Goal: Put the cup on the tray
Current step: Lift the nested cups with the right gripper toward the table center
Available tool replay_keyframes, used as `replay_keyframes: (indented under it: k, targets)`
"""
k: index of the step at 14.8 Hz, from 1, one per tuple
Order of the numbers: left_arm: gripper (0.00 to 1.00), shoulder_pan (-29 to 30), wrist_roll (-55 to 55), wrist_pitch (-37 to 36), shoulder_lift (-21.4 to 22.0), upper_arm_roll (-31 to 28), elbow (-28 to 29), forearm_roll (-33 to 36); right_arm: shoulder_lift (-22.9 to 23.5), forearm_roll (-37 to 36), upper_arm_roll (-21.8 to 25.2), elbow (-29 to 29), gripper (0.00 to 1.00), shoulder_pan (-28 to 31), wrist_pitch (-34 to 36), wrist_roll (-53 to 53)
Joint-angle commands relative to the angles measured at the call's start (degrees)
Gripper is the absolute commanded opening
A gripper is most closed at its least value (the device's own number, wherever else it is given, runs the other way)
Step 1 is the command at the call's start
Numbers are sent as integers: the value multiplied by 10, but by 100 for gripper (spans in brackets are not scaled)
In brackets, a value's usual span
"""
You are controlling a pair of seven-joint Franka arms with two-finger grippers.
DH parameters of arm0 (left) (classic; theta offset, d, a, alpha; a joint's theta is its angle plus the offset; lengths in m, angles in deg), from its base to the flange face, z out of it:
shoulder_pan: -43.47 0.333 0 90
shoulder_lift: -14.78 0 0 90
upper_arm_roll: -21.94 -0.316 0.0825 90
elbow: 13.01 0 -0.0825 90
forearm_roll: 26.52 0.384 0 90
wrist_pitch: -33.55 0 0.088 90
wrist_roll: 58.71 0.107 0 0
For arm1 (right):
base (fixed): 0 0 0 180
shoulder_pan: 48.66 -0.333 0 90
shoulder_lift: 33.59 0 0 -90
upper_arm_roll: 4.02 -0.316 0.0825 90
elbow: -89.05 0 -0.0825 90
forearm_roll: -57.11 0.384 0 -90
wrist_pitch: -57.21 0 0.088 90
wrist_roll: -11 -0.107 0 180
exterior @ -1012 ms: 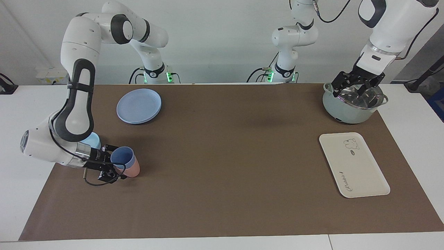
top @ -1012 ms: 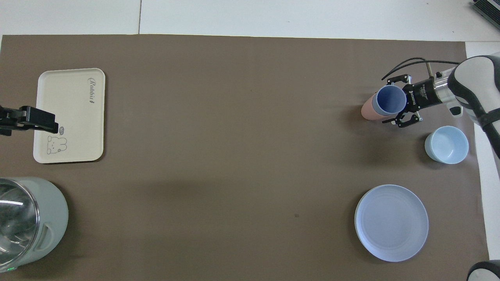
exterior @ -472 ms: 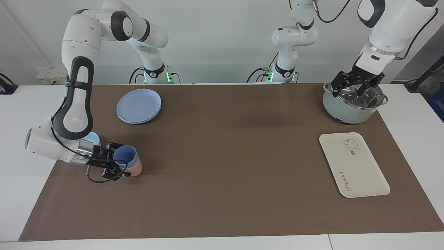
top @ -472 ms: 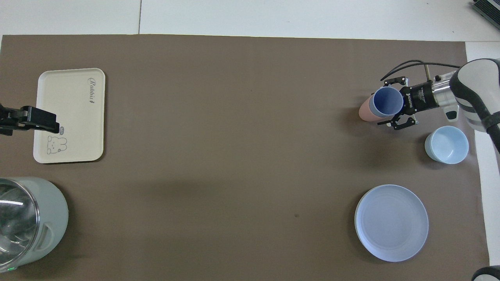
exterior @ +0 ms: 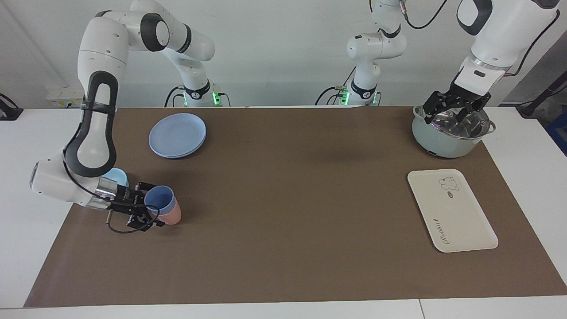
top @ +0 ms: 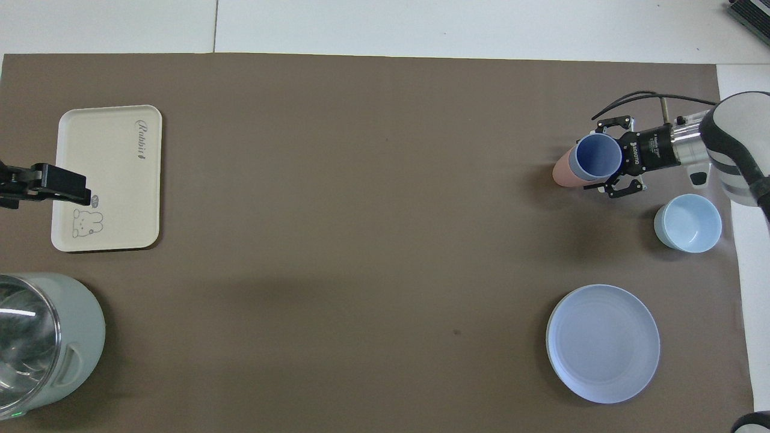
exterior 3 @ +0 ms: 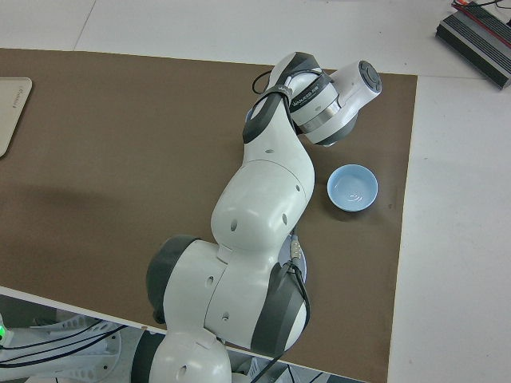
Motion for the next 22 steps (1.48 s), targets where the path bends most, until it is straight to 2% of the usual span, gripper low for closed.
replay_keyframes:
  k: [1, 13, 17, 18, 19, 20, 22]
  targets:
    - [100, 4, -5, 3, 16, -1, 17, -6, -3, 36, -6, 21, 100, 29, -9, 26]
    - [100, 12, -6, 30, 17, -1, 27, -6, -13, 119, -11, 73, 100, 18, -20, 38]
    - [100, 12, -6, 33, 22, -2, 37, -6, -29, 128, -12, 88, 98, 15, -4, 105]
    - [100, 12, -6, 34, 22, -1, 37, -6, -33, 127, -12, 94, 86, 0, -3, 116]
    - [100, 12, -6, 34, 22, -2, 37, -6, -39, 128, -12, 107, 37, -2, -3, 115]
    - [100, 12, -6, 34, 22, -1, 38, -6, -41, 129, -12, 109, 0, -2, -2, 114]
    - [100, 12, -6, 35, 23, -1, 40, -6, -41, 131, -13, 110, 0, -10, -2, 111]
